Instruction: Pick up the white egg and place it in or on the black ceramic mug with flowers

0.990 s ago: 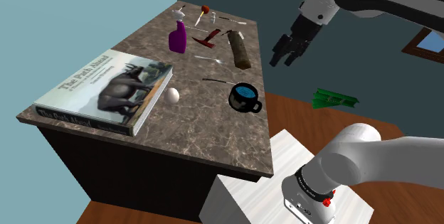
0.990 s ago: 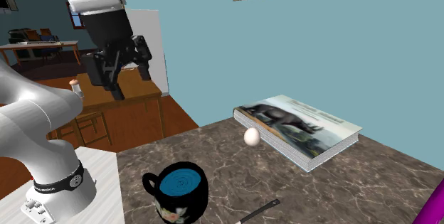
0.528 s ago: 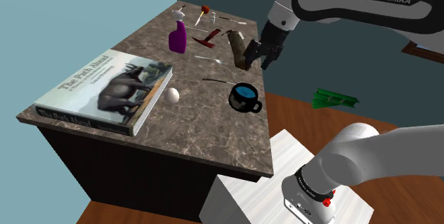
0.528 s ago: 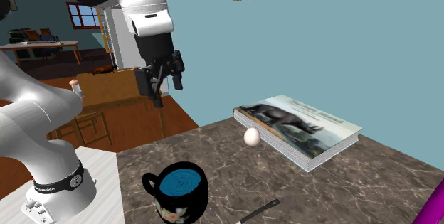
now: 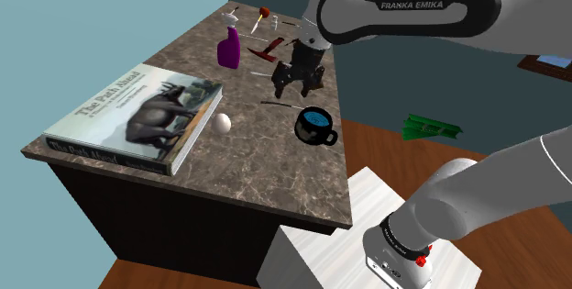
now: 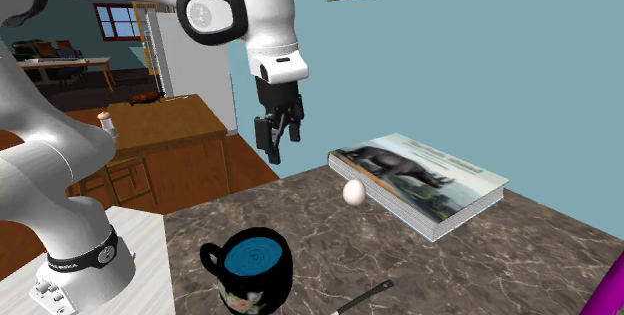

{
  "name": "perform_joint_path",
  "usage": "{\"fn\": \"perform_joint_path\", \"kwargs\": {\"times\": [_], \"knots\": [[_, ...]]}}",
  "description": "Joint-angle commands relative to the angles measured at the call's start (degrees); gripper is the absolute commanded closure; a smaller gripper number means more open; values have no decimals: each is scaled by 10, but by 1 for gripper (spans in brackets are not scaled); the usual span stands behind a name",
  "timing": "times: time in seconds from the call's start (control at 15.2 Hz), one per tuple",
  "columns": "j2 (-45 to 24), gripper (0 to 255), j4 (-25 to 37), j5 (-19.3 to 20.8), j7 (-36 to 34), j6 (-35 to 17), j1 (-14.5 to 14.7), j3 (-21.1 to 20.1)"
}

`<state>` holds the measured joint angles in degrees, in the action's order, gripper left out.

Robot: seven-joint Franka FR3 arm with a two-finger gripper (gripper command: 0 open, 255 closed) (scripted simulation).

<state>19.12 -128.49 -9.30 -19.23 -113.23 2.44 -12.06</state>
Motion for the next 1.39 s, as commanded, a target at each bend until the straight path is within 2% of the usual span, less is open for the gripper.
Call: {"fn": "perform_joint_path", "kwargs": {"times": [0.0, 0.53, 1.12, 1.32], "knots": [[-42, 0, 22, 7, -28, -17, 2, -17], [-226, 0, 145, 71, -141, -59, 16, -59], [-443, 0, 346, 151, -245, -44, 70, -54], [-452, 0, 335, 154, -246, -64, 71, -52]]}}
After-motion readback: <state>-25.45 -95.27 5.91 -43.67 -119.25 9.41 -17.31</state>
